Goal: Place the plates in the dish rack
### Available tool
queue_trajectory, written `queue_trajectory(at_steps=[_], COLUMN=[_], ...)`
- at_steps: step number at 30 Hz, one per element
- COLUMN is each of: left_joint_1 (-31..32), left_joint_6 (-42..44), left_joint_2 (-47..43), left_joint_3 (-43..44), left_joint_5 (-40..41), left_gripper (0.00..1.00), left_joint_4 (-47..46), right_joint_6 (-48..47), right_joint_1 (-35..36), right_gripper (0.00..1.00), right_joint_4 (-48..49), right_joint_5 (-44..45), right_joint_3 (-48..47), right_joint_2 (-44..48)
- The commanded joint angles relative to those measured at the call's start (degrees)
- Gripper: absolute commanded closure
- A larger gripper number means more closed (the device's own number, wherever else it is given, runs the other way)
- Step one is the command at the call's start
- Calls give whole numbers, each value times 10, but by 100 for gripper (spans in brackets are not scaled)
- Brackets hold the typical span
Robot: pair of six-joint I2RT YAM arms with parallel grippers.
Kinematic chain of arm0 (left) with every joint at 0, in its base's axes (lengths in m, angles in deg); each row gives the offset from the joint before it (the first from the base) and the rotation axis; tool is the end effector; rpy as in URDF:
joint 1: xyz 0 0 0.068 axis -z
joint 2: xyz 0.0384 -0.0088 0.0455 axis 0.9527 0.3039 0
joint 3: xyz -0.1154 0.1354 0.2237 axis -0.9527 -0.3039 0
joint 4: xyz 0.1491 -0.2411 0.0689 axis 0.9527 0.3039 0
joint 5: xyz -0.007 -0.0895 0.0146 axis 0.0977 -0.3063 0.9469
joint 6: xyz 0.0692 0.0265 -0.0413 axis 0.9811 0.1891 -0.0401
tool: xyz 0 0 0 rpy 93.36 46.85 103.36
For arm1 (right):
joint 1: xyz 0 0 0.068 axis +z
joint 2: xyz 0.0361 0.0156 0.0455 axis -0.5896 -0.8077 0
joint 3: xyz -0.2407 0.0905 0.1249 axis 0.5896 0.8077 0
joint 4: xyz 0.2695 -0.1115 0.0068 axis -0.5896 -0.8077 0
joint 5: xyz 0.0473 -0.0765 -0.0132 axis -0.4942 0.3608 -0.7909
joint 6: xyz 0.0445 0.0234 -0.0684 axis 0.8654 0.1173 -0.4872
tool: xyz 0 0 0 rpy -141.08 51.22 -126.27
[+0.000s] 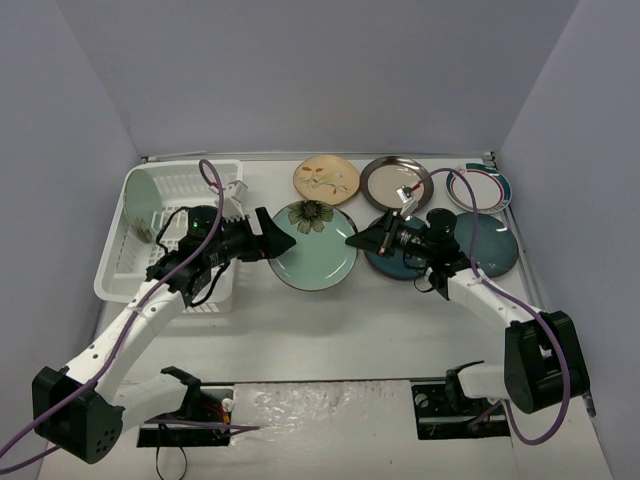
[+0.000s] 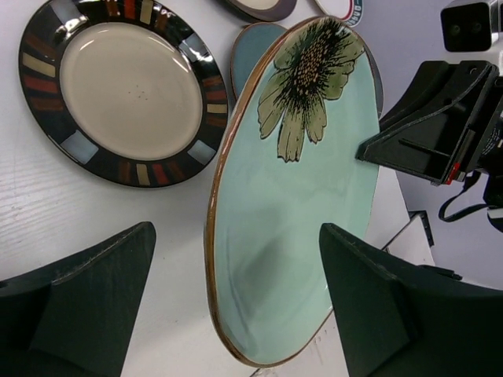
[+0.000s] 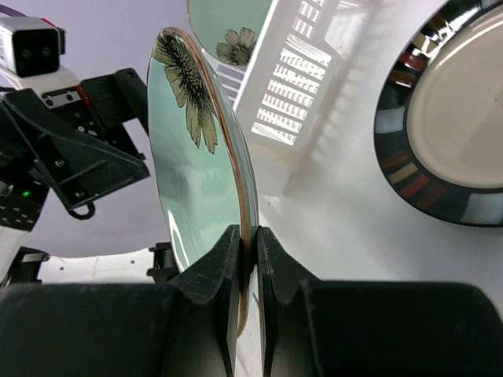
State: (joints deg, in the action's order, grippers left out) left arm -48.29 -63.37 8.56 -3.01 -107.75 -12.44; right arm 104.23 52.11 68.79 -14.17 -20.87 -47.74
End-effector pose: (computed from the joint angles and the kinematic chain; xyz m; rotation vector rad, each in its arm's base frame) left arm 0.2697 -0.1545 0.3281 0.0601 2.0224 -1.1353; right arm 0.2933 0.1447 0.2676 -0.2816 1.7411 1.5703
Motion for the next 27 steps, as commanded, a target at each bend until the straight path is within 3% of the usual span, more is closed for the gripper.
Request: queue_trajectory(at_steps=[1, 7, 12, 14, 16, 19, 20, 23, 27], left_joint_1=[5, 10, 10, 10, 10, 10, 10, 10, 10], left_joint_6=[-24, -37, -44, -43, -37, -31, -28, -9, 25], left_joint_2=[-2, -2, -7, -10, -15, -18, -18, -15, -11], left_joint_3=[12, 4, 4, 6, 7, 6, 8, 19, 59], left_joint_5=[-28, -42, -57, -57, -54, -50, -48, -42, -26], left_gripper=[23, 46, 85, 94, 100, 100, 100, 100, 100], left_joint_4=[-73, -106, -119, -119, -118, -119, -118, -108, -66], right_joint_6=[59, 70, 71, 70, 54, 15, -2, -53, -104], right_joint_1=[-5, -5, -5, -7, -9, -10, -10, -10, -11], right_gripper=[100, 100, 100, 100, 100, 97, 90, 54, 18], right_joint_4=[154, 173, 181, 182, 172, 118, 99, 39, -28], right_joint_5=[-33, -31, -28, -27, -25, -14, -10, 4, 27], right_joint_3=[-23, -18, -13, -11, -9, -14, -16, -26, -47], right_joint_2=[26, 23, 20, 20, 21, 23, 25, 32, 45])
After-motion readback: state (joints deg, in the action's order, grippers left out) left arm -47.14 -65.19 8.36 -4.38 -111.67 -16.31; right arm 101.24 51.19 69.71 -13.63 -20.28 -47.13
